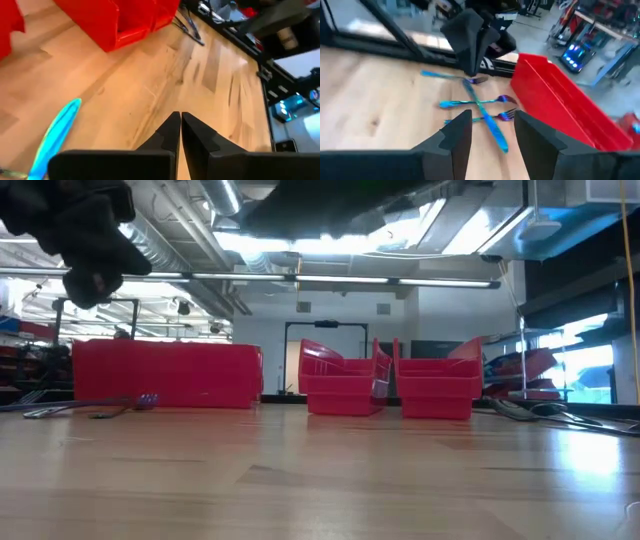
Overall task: Sort silverware
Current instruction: Put the blue table knife into the right red bin
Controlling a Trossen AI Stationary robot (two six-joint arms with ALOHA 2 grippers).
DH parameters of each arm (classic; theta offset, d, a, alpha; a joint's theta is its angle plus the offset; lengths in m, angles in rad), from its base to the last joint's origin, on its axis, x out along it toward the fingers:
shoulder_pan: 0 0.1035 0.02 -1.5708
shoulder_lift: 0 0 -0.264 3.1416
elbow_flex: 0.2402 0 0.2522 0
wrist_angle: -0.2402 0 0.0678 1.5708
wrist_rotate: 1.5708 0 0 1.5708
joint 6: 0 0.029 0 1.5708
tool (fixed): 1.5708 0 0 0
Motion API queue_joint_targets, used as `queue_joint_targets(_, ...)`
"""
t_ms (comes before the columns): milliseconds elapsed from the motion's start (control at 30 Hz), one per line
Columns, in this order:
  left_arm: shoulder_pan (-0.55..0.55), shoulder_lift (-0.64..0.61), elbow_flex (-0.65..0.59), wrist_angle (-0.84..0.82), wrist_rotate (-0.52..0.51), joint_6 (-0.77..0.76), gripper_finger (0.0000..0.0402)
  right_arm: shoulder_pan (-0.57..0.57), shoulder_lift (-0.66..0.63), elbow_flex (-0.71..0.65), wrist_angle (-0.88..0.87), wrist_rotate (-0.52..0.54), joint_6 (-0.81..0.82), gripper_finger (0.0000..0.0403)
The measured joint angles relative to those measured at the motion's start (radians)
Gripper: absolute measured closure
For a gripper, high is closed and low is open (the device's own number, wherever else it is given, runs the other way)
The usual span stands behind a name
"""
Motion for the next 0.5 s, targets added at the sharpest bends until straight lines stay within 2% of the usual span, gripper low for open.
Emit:
queue_joint_targets(133, -0.040, -0.001, -0.002, 0.006, -0.045, 0.072, 0.0400, -0.057, 0.120, 0.206, -0.235, -0.044, 0.008, 0.0269)
queue_joint_targets(233, -0.068, -0.014, -0.002, 0.010, -0.118, 0.095, 0.0400, -0.085, 0.202, 0.350, -0.337, -0.073, -0.079, 0.0269)
queue_joint_targets(300, -0.084, -0.017, -0.002, 0.001, -0.156, 0.104, 0.0400, -0.094, 0.257, 0.436, -0.401, -0.128, -0.151, 0.0264)
queue_joint_targets(400, -0.097, -0.028, -0.002, -0.065, -0.180, 0.046, 0.0400, -0.108, 0.333, 0.552, -0.510, -0.250, -0.218, 0.0247)
queue_joint_targets(500, -0.111, -0.028, -0.002, -0.151, -0.181, -0.041, 0.0400, -0.120, 0.401, 0.608, -0.537, -0.260, -0.260, 0.0224)
